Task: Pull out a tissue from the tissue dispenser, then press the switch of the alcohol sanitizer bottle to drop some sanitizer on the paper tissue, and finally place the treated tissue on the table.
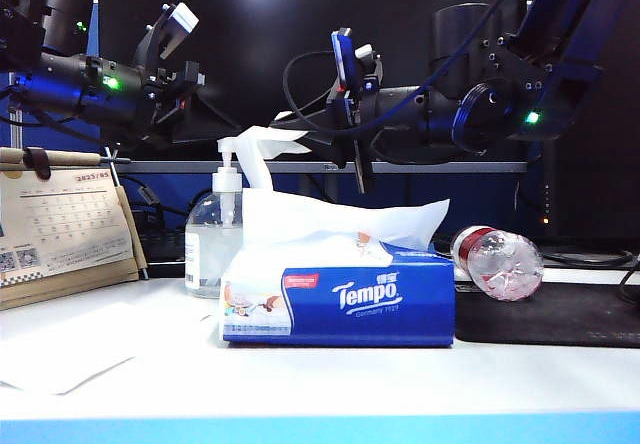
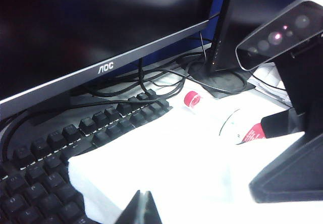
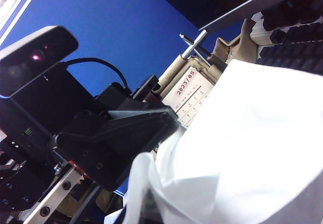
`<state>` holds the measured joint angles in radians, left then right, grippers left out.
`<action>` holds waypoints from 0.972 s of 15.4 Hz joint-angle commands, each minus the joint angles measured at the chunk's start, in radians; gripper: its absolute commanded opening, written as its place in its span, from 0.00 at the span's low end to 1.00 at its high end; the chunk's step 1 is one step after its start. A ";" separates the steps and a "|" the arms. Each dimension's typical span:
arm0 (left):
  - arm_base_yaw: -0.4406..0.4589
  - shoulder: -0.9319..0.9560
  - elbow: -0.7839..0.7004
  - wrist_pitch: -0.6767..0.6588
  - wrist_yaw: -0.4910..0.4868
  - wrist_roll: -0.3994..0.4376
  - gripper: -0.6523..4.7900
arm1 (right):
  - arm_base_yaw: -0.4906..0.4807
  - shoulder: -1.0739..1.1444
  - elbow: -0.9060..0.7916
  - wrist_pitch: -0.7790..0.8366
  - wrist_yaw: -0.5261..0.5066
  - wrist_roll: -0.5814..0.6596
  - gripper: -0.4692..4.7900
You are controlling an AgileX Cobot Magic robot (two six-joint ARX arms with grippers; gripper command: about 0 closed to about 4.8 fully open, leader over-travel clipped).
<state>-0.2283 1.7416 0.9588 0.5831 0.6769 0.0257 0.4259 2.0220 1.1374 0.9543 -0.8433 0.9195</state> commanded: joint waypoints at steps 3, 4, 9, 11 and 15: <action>-0.002 0.047 -0.010 -0.111 -0.008 0.004 0.11 | 0.002 -0.008 0.002 0.023 -0.009 0.001 0.09; -0.002 0.057 -0.011 -0.113 -0.008 0.003 0.11 | 0.002 -0.008 0.002 0.023 -0.009 0.001 0.09; -0.013 0.062 -0.011 -0.095 -0.026 -0.001 0.11 | 0.002 -0.008 0.002 0.023 -0.008 0.000 0.09; -0.052 0.062 -0.010 -0.039 -0.076 -0.008 0.11 | 0.002 -0.007 0.002 0.022 -0.013 0.001 0.09; -0.066 0.062 -0.010 -0.029 -0.140 -0.020 0.11 | 0.003 -0.007 0.001 0.018 -0.056 0.025 0.09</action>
<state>-0.2935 1.7851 0.9657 0.6590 0.5568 0.0120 0.4248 2.0220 1.1358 0.9596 -0.8867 0.9249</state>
